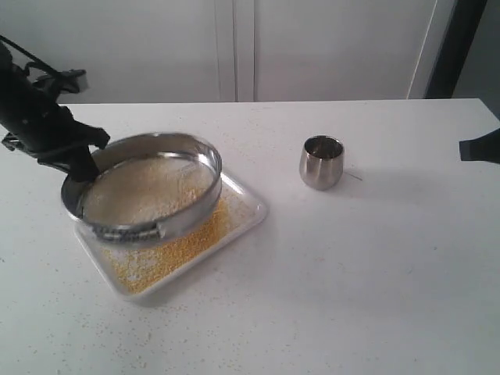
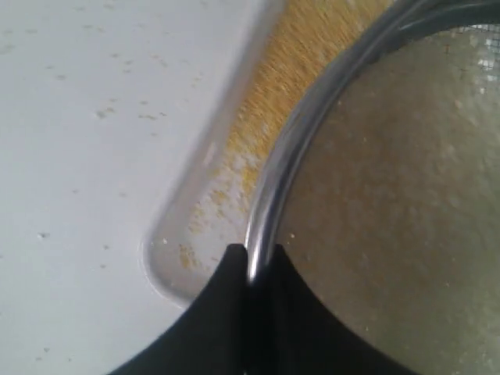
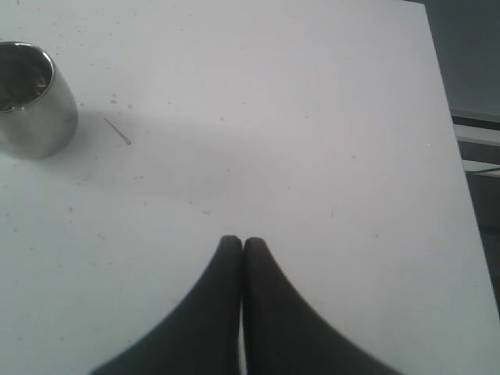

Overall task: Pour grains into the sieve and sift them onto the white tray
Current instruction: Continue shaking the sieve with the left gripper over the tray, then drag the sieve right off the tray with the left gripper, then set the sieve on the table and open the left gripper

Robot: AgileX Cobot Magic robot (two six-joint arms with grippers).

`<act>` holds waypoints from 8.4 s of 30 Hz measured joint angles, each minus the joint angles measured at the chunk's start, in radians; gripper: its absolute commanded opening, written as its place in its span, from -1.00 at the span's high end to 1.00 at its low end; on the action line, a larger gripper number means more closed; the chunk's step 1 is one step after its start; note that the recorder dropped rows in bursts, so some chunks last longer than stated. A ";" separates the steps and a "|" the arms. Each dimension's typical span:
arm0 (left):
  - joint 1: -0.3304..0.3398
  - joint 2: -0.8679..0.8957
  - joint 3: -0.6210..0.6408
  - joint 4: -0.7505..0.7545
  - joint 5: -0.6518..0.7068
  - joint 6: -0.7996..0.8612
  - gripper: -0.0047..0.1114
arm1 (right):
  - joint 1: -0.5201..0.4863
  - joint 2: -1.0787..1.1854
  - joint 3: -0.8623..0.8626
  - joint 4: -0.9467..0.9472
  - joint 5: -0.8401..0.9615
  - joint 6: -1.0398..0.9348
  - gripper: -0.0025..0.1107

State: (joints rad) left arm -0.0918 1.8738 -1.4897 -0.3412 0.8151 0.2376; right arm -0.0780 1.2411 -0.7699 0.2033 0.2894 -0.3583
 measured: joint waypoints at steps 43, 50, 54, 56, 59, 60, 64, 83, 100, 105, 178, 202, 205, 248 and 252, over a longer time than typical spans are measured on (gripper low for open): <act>-0.053 0.016 0.003 0.106 -0.152 -0.080 0.92 | 0.000 0.000 0.000 0.000 0.000 0.000 0.96; -0.051 0.016 0.023 -0.093 0.018 0.454 0.92 | 0.000 0.000 0.000 0.000 0.000 0.000 0.96; -0.011 0.016 0.065 -0.168 -0.121 0.107 0.92 | 0.000 0.000 0.000 0.000 0.000 0.000 0.96; -0.002 0.016 0.070 -0.203 -0.171 0.203 0.92 | 0.000 0.000 0.000 0.000 0.000 0.000 0.96; -0.020 0.014 0.072 -0.174 -0.110 0.398 0.92 | 0.000 0.000 0.000 0.000 0.000 0.000 0.96; -0.030 0.014 0.077 -0.149 -0.088 0.394 0.92 | 0.000 0.000 0.000 0.000 0.000 0.000 0.96; -0.043 0.010 0.084 0.009 -0.107 0.114 0.92 | 0.000 0.000 0.000 0.000 0.000 0.000 0.96; -0.086 -0.019 0.088 0.091 0.013 0.094 0.92 | 0.000 0.000 0.000 0.000 0.000 0.016 0.96; -0.080 -0.020 0.087 0.040 -0.052 -0.044 0.92 | 0.000 0.000 0.000 0.000 0.000 0.018 0.96; -0.077 -0.021 0.082 0.037 -0.023 0.296 0.92 | 0.000 0.000 0.000 0.000 0.000 0.018 0.96; -0.380 -0.135 0.151 -0.114 -0.157 0.176 0.92 | 0.000 0.000 0.000 0.000 0.000 0.018 0.96; -0.615 0.144 -0.197 0.046 -0.160 -0.018 0.92 | 0.000 0.000 0.000 0.000 0.000 0.018 0.96; -0.615 0.179 -0.230 0.046 -0.141 -0.018 0.92 | 0.000 0.000 0.000 0.000 0.000 0.018 0.96; -0.615 0.441 -0.483 0.233 -0.223 -0.156 0.68 | 0.000 0.000 0.000 0.000 0.000 0.018 0.96; -0.615 0.441 -0.483 0.242 -0.230 -0.156 0.32 | 0.000 0.000 0.000 0.000 0.000 0.018 0.96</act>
State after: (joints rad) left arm -0.7070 2.3149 -1.9731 -0.0995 0.5847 0.0813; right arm -0.0780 1.2411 -0.7699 0.2033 0.2894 -0.3399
